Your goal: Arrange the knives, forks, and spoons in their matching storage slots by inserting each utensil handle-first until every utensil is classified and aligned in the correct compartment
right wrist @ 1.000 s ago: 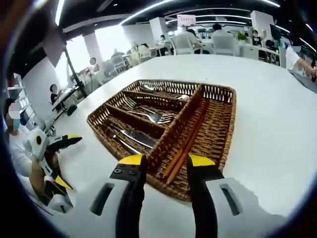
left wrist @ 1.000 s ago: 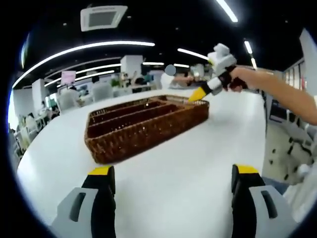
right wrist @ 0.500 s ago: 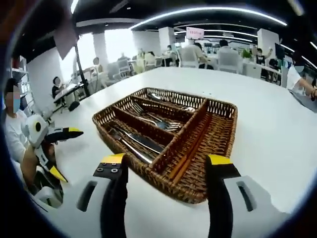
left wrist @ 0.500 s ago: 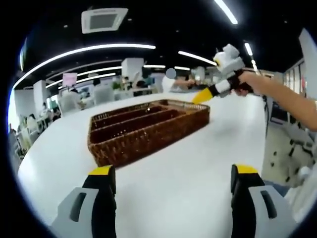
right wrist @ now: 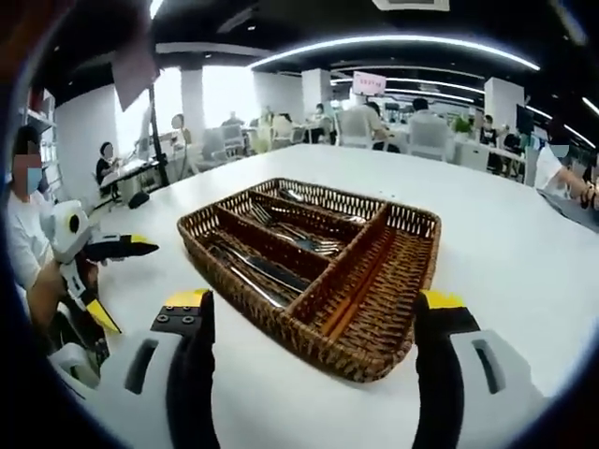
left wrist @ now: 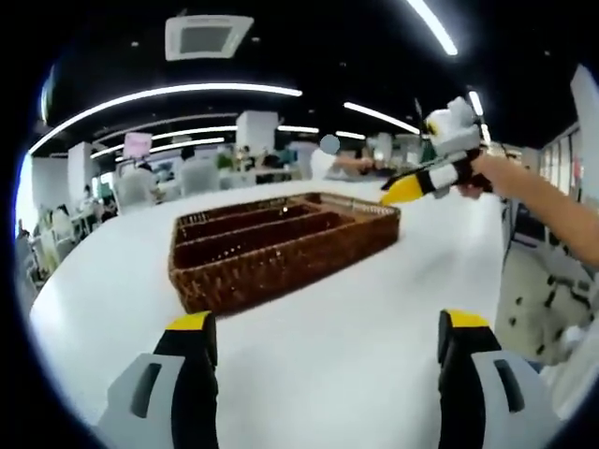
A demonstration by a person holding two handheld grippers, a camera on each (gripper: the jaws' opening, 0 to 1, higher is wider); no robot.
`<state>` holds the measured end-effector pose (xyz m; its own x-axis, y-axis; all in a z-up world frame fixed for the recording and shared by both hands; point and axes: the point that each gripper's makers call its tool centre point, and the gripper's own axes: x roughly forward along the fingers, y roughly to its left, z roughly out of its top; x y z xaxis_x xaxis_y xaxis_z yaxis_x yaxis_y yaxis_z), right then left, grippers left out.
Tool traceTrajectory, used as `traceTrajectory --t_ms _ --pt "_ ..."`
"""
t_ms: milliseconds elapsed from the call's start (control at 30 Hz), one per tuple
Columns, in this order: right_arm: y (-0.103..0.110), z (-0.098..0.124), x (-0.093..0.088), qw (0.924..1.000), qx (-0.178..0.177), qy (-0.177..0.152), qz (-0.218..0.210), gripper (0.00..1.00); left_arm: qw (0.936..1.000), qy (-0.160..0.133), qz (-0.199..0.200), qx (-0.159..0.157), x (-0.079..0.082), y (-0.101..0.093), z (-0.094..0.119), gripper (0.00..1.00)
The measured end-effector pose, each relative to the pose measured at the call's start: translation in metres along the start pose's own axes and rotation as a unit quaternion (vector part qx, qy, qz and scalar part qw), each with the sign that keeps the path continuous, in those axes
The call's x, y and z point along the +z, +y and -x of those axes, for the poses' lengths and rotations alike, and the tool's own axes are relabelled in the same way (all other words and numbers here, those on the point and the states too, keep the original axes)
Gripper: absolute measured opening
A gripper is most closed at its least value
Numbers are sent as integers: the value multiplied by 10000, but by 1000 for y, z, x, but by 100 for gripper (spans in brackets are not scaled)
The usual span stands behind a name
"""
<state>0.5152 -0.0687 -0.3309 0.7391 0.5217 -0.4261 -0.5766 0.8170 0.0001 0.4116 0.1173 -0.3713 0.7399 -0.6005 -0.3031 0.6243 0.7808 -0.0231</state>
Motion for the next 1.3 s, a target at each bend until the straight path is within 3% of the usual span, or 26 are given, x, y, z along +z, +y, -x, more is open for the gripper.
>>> traceTrajectory --t_ms 167,367,667,1067,1300 --pt "1 6 -2 9999 -90 -68 100 100 10000 -15 53 -15 1 -1 1 99" --pt "4 15 -1 9993 -83 -367 83 100 10000 -2 42 8 -1 -1 0 99" --pt "6 24 -14 9985 -70 -533 66 100 9999 -1 51 89 -1 5 1 99" --pt "20 36 -36 9983 -155 -567 7 100 9998 1 40 189 2 18 1 100" --pt "24 38 -39 9982 -197 -554 89 100 9998 25 57 207 -1 20 2 100"
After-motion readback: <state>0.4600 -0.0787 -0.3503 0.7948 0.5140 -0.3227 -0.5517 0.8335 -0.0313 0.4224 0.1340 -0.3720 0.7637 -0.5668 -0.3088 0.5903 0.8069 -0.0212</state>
